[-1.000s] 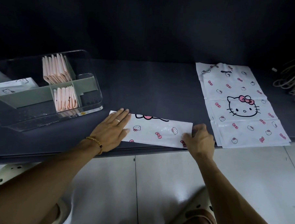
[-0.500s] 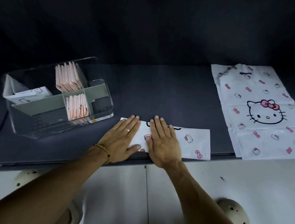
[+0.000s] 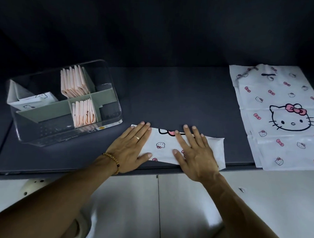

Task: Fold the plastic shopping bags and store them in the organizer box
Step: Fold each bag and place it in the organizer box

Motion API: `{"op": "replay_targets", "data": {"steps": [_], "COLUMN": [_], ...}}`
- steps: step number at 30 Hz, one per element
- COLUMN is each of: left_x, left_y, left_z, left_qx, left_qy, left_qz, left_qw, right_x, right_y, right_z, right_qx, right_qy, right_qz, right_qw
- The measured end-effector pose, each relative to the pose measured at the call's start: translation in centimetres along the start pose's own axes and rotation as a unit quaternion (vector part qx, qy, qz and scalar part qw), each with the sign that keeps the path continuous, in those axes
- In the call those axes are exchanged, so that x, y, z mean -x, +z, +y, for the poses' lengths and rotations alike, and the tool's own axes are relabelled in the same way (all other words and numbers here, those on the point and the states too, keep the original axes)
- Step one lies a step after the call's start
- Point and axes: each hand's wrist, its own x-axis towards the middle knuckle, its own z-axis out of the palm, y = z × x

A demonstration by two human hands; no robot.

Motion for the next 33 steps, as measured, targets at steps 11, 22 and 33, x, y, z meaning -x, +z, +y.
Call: {"op": "replay_targets", "data": {"steps": [11, 22, 33], "left_x": [0.0, 0.5, 6.4], "left_y": [-0.3, 0.2, -0.6], "left_z": [0.1, 0.6, 1.3], "left_qx": [-0.001, 0.000, -0.030], "left_qy": [0.001, -0.042, 0.039], "left_qz": [-0.009, 0.002, 0.011], "left_qw": [1.000, 0.999, 0.999], "right_x": [2.1, 3.4, 3.6], "right_y": [-0.2, -2.0, -1.6], "right_z": [2.8, 1.2, -4.3], "right_qx": [-0.005, 0.010, -0.023], "right_qy": [0.071, 0.114, -0.032], "right_qz": [0.033, 0.077, -0.017], "right_qw": [0.997, 0.990, 0.999]}}
